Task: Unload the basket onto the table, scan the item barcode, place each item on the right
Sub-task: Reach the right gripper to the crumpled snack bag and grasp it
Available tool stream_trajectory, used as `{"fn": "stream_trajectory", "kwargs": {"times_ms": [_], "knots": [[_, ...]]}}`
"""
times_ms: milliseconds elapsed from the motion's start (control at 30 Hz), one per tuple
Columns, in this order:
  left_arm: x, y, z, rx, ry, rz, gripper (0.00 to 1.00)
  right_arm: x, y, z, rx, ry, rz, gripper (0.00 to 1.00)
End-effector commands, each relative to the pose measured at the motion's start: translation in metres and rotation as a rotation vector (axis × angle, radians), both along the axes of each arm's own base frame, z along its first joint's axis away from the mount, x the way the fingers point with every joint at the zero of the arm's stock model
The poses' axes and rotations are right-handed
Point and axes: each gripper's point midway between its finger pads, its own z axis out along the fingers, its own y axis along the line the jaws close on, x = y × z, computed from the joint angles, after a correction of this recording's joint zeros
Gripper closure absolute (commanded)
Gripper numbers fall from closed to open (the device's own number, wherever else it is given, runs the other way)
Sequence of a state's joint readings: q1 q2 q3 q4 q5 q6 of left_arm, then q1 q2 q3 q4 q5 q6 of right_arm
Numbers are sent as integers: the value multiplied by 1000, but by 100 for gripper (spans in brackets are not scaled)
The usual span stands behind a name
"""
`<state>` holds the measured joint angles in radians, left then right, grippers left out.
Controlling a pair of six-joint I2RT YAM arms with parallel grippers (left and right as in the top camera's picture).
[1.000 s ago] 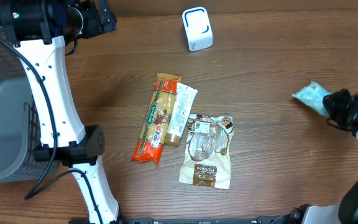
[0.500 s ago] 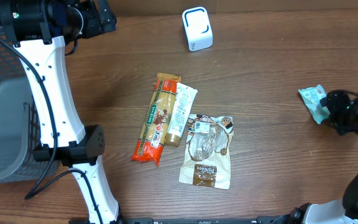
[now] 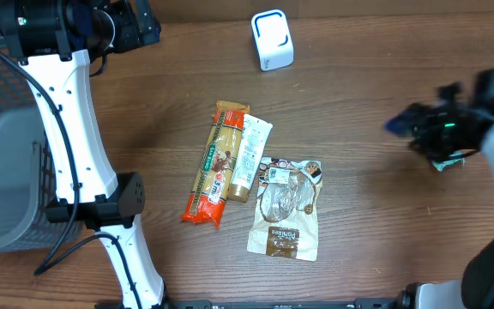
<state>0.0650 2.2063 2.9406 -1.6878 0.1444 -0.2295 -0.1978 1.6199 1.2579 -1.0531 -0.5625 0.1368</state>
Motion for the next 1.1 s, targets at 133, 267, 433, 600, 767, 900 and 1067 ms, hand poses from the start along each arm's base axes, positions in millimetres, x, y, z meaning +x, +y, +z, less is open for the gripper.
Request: {"fn": "stream_trajectory", "kwargs": {"times_ms": [133, 267, 433, 600, 767, 900, 1067], "knots": [[-4, -3, 9, 7, -21, -7, 0, -45, 97, -30, 31, 43, 341, 13], [-4, -3, 9, 7, -21, -7, 0, -64, 119, -53, 42, 85, 384, 15], [-4, -3, 9, 7, -21, -7, 1, -88, 138, -76, 98, 122, 431, 17], [-4, -3, 9, 7, -21, -7, 0, -102, 148, -86, 129, 151, 431, 21], [-4, -3, 9, 7, -21, -7, 1, -113, 158, -96, 128, 165, 456, 22], [-4, -3, 9, 7, -21, -7, 0, -111, 164, -106, 133, 204, 401, 24], [-4, -3, 9, 7, -21, -7, 0, -98, 168, -122, 148, 264, 280, 32]]}}
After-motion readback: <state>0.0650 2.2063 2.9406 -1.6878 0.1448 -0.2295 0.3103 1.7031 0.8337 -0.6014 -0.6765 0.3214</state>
